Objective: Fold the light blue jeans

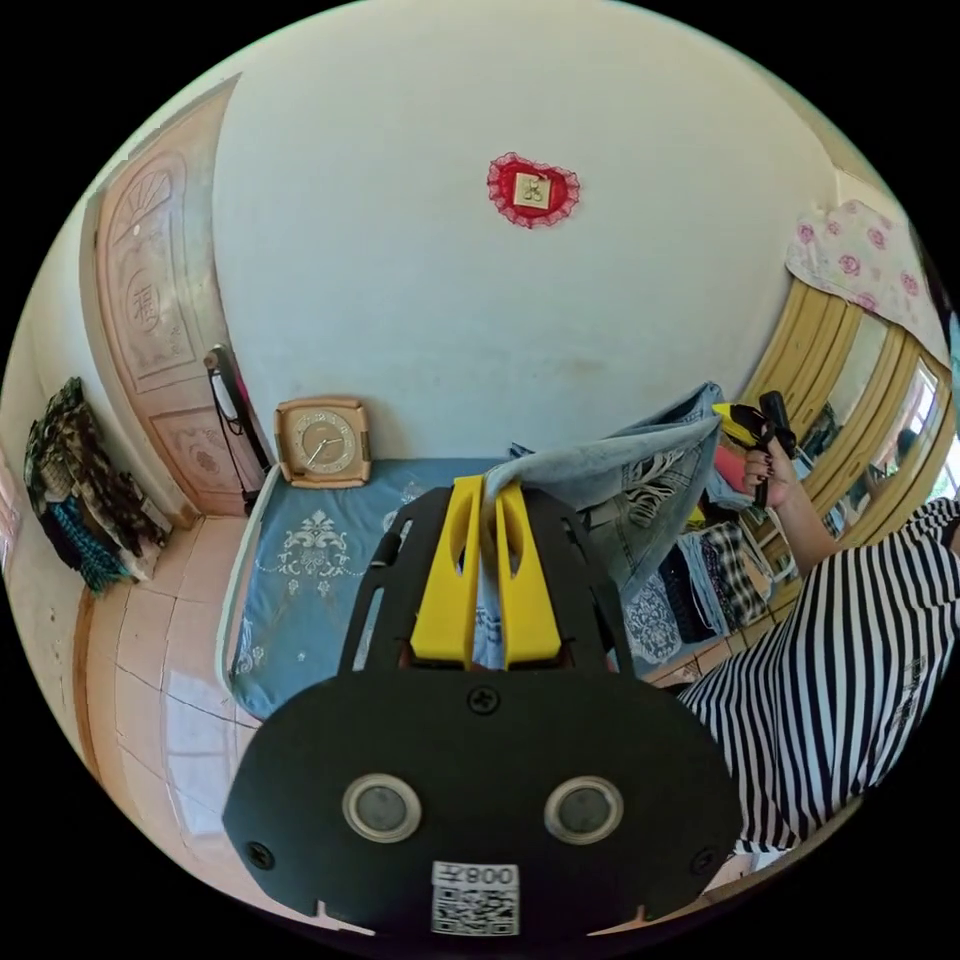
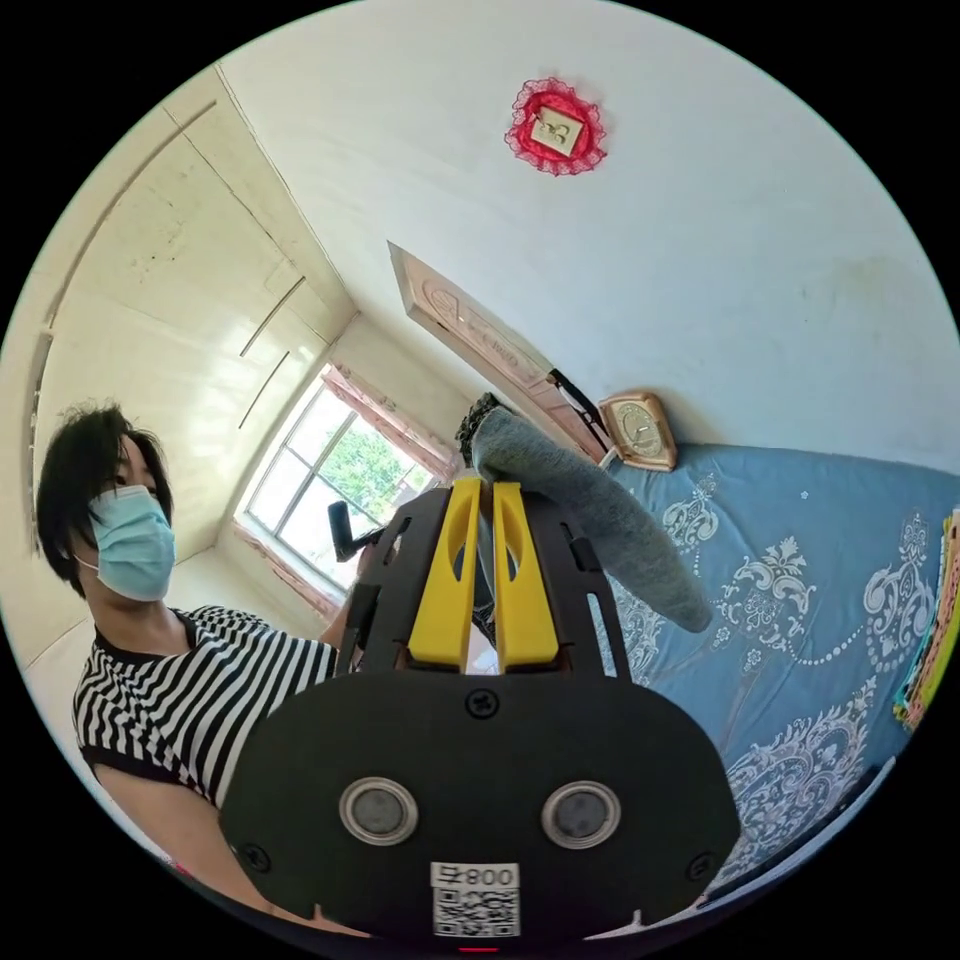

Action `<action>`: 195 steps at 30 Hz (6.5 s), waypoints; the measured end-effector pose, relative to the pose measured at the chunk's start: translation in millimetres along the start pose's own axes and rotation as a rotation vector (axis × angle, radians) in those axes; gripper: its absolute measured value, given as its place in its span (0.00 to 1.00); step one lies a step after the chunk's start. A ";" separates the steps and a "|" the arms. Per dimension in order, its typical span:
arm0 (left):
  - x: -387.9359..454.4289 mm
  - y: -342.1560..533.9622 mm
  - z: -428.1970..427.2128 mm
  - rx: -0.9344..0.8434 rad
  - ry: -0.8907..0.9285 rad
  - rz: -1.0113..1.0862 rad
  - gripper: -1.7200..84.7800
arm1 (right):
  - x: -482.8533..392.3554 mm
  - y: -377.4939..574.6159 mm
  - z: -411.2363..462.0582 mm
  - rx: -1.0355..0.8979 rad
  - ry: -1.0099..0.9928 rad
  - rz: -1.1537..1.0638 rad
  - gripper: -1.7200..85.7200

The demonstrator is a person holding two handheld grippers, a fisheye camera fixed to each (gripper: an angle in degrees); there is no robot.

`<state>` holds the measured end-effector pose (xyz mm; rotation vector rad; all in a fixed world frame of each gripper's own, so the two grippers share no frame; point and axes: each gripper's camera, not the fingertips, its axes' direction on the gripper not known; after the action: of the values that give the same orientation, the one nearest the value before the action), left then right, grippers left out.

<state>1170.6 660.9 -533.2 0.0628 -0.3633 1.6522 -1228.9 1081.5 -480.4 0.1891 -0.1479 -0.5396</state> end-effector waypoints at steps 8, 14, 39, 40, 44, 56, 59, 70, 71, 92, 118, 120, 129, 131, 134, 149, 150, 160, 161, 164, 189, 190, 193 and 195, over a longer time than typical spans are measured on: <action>3.8 -63.9 35.0 -0.099 0.123 0.312 0.03 | 34.5 70.2 37.3 0.108 0.362 0.239 0.10; 24.4 -100.0 47.2 -0.108 0.158 0.401 0.03 | 19.1 60.9 114.1 -0.080 0.624 0.185 0.14; 165.1 -138.0 46.1 -0.232 -0.016 0.614 0.03 | -76.6 45.8 299.0 -0.295 0.674 -0.627 0.11; 163.7 -137.3 45.6 -0.232 -0.013 0.612 0.03 | -77.7 47.5 300.7 -0.291 0.712 -0.634 0.10; 147.1 -133.1 42.1 -0.210 0.017 0.571 0.05 | -84.1 53.0 311.5 -0.345 0.704 -0.662 0.06; -34.5 -13.2 57.5 -0.010 0.384 -0.039 0.17 | -115.9 23.9 278.8 -0.292 0.677 -0.653 0.05; -37.5 28.6 108.8 -0.187 0.359 -0.088 0.18 | -128.2 15.2 258.9 -0.243 0.671 -0.655 0.05; 2.8 1.7 189.0 -0.253 0.250 0.046 0.20 | -163.3 1.6 189.2 -0.175 0.588 -0.655 0.05; 6.3 -3.1 193.3 -0.238 0.284 0.051 0.20 | -164.1 2.0 181.2 -0.167 0.582 -0.647 0.05; -44.0 -51.0 55.9 0.087 0.643 0.245 0.05 | -117.8 3.3 -55.0 0.113 0.722 -0.438 0.04; -389.4 -19.3 27.2 0.281 0.510 -0.412 0.05 | 85.8 -200.2 259.2 -0.704 0.641 -0.410 0.09; -446.1 20.2 61.6 0.160 0.434 -0.591 0.04 | 169.8 -171.9 354.8 -0.926 0.734 -0.279 0.10; -565.6 159.1 140.0 -0.167 0.419 -1.183 0.02 | 339.3 -40.6 371.8 -1.194 0.705 0.053 0.09; -581.2 152.1 172.0 -0.282 0.476 -1.205 0.02 | 366.3 -15.1 333.4 -1.188 0.667 0.194 0.09; -598.6 119.3 222.0 -0.442 0.572 -1.130 0.02 | 399.1 31.0 256.2 -1.113 0.610 0.423 0.08; -618.0 -7.6 389.8 -1.055 0.633 -0.831 0.06 | 427.5 276.2 -61.9 -0.435 0.510 1.225 0.11; -617.4 -8.9 393.5 -1.068 0.629 -0.837 0.07 | 431.9 290.1 -78.8 -0.367 0.505 1.260 0.11; -625.7 -20.7 451.8 -0.997 0.511 -1.127 0.13 | 465.8 352.3 -193.7 -0.023 0.584 1.367 0.13; -629.4 -19.5 457.4 -0.982 0.487 -1.162 0.13 | 469.7 357.3 -205.9 -0.005 0.604 1.370 0.13; -642.3 -14.7 465.6 -0.900 0.418 -1.269 0.14 | 478.8 371.3 -234.1 0.060 0.622 1.382 0.13; -666.0 -31.7 483.6 -0.729 0.433 -1.380 0.14 | 451.9 426.3 -349.8 0.183 0.546 1.348 0.12; -666.9 -33.2 483.7 -0.759 0.408 -1.359 0.13 | 450.9 426.7 -352.1 0.177 0.549 1.348 0.11; -669.3 -31.8 479.8 -0.783 0.401 -1.350 0.10 | 445.4 428.8 -363.5 0.142 0.551 1.330 0.08; -669.3 -34.3 476.1 -0.757 0.409 -1.340 0.08 | 440.0 430.6 -371.5 0.148 0.523 1.317 0.05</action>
<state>1202.6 -108.5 -245.4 -0.4961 -0.4533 0.1287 -572.4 1265.8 -708.5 0.3217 0.2078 0.8371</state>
